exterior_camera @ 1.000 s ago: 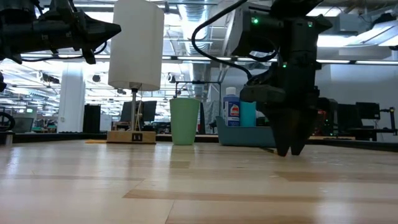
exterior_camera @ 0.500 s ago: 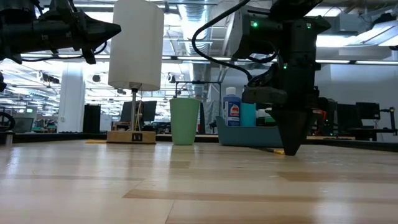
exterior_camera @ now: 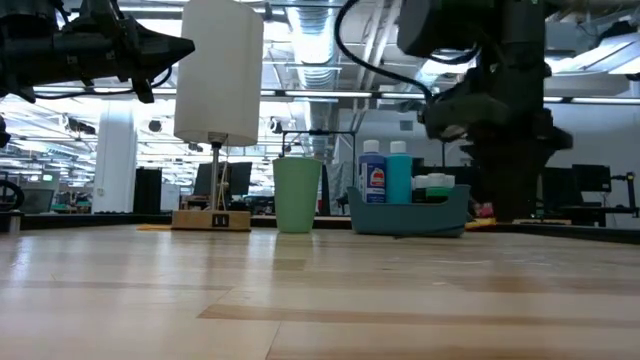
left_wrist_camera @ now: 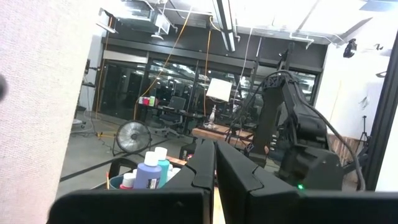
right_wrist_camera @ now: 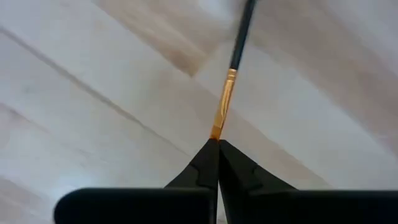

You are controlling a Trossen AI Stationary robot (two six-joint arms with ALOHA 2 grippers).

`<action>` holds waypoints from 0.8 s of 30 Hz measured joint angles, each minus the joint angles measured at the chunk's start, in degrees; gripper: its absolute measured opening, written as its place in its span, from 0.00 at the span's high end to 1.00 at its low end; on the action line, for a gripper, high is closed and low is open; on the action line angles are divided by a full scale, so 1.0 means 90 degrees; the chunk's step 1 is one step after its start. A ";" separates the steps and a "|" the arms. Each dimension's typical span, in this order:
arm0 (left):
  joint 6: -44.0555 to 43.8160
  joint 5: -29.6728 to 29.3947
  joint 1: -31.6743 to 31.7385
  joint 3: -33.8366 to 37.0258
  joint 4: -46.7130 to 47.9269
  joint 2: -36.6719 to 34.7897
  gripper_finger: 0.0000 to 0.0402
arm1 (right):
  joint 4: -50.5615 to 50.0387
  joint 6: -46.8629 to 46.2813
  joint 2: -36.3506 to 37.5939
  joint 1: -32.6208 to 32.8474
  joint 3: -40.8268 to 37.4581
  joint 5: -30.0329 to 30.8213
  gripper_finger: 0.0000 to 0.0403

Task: Pick & Place Paint Supplies
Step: Put the bottom gold paint brush into the green cup

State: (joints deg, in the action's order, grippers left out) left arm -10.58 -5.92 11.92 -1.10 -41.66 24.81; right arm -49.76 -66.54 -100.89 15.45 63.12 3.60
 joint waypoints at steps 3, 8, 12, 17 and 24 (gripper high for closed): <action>0.0000 0.0000 0.0000 0.0000 0.0001 -0.0001 0.99 | -0.0265 0.0000 0.0223 0.0099 0.0003 0.0011 1.00; 0.0002 -0.0002 0.0000 0.0000 -0.0002 0.0001 0.99 | -0.0505 0.0054 0.0567 0.0242 0.0003 -0.0052 1.00; 0.0001 0.0000 0.0000 0.0000 0.0000 0.0000 0.99 | -0.0477 0.0070 0.0990 0.0280 0.0015 -0.0082 1.00; 0.0001 -0.0002 0.0000 0.0000 -0.0002 0.0001 0.99 | -0.0427 0.0070 0.1565 0.0225 0.0016 0.0133 1.00; 0.0002 -0.0001 0.0000 0.0000 -0.0002 -0.0001 0.99 | -0.0271 0.0269 0.2124 -0.0001 0.0020 0.0398 1.00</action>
State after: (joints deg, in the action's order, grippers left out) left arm -10.57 -5.93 11.92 -1.10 -41.67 24.80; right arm -52.19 -64.13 -81.78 15.44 63.31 7.18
